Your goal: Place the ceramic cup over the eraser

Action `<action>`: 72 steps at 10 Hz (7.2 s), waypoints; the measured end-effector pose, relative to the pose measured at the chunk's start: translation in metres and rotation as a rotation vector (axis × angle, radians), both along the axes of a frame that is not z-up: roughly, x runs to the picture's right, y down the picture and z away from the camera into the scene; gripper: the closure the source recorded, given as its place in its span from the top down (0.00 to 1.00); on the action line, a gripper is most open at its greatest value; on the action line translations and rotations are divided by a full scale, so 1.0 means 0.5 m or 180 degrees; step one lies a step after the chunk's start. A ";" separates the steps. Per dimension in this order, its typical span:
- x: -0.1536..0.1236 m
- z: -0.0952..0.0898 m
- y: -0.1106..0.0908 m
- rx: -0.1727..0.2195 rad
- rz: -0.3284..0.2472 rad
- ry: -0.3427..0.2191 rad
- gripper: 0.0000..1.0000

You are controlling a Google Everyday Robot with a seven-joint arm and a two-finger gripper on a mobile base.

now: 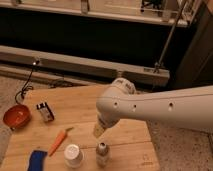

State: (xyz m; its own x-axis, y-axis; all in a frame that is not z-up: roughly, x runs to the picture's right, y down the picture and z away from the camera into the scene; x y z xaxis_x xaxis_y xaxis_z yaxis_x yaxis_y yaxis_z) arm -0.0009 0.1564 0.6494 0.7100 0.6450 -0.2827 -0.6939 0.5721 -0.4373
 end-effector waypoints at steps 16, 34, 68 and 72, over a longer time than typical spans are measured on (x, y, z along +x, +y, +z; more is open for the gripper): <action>0.000 0.000 0.000 0.0001 -0.0002 0.0000 0.76; -0.322 0.010 0.220 0.0140 -0.1262 -0.0884 0.76; -0.679 0.103 -0.279 0.0276 -0.1424 -0.0645 0.00; -0.681 0.163 -0.214 0.0059 -0.1390 -0.0718 0.00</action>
State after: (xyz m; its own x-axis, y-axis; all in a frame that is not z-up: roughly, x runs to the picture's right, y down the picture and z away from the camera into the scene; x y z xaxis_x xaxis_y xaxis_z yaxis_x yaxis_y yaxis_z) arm -0.3416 0.0493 0.7308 0.9574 0.2767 -0.0820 -0.2764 0.7976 -0.5361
